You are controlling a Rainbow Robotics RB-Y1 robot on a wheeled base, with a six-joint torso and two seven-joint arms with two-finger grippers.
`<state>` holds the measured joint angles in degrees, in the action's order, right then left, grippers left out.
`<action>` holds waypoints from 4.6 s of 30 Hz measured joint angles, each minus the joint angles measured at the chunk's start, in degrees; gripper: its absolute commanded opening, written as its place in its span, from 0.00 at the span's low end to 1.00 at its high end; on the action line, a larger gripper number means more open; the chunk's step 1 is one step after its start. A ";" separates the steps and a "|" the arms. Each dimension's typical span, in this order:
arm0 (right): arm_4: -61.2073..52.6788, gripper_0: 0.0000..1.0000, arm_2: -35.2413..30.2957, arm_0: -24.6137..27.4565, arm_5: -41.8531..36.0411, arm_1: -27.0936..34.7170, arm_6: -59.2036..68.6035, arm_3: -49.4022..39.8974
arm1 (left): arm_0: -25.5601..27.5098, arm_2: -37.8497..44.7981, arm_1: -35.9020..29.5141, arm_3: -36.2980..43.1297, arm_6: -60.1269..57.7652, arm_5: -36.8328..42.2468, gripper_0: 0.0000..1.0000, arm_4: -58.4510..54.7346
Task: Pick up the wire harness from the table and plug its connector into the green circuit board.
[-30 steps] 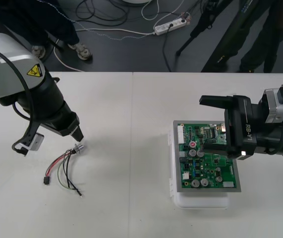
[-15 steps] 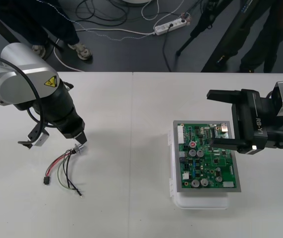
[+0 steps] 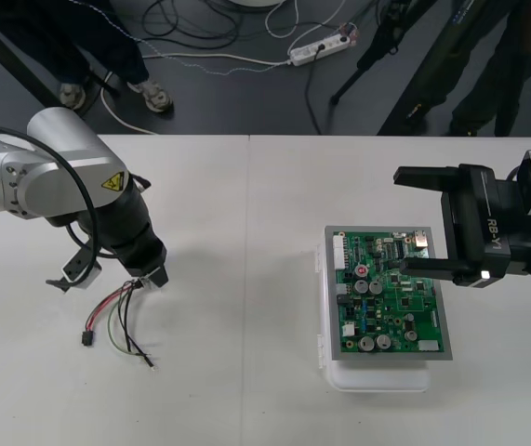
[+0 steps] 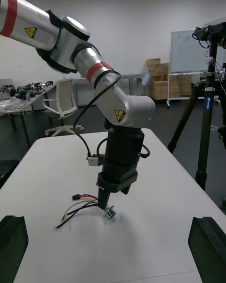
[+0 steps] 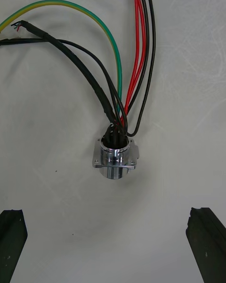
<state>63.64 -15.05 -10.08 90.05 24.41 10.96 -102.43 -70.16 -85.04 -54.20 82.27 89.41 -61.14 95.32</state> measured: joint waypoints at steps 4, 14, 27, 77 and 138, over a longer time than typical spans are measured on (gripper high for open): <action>-0.01 1.00 0.00 -0.04 0.00 0.00 0.00 -0.02 | 0.00 -0.94 1.21 -1.36 0.00 0.63 1.00 0.08; -0.02 1.00 0.13 -0.27 0.00 0.00 0.00 -0.05 | 0.00 -4.25 3.74 -5.08 0.00 2.83 1.00 0.31; -0.02 1.00 0.75 -0.92 0.00 0.03 0.00 -0.05 | 0.00 -6.97 5.05 -5.65 0.00 4.76 1.00 0.42; -0.02 1.00 0.75 -1.03 0.00 0.04 0.00 -0.05 | 2.52 -6.99 7.05 -9.16 0.00 6.16 1.00 6.07; -0.02 1.00 0.75 -1.03 0.00 0.05 0.00 -0.06 | 3.42 -4.62 5.92 -7.50 0.00 6.37 0.00 4.46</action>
<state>63.61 -14.30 -11.11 90.05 24.45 10.97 -102.49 -66.74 -89.66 -48.28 74.76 89.41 -54.77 99.78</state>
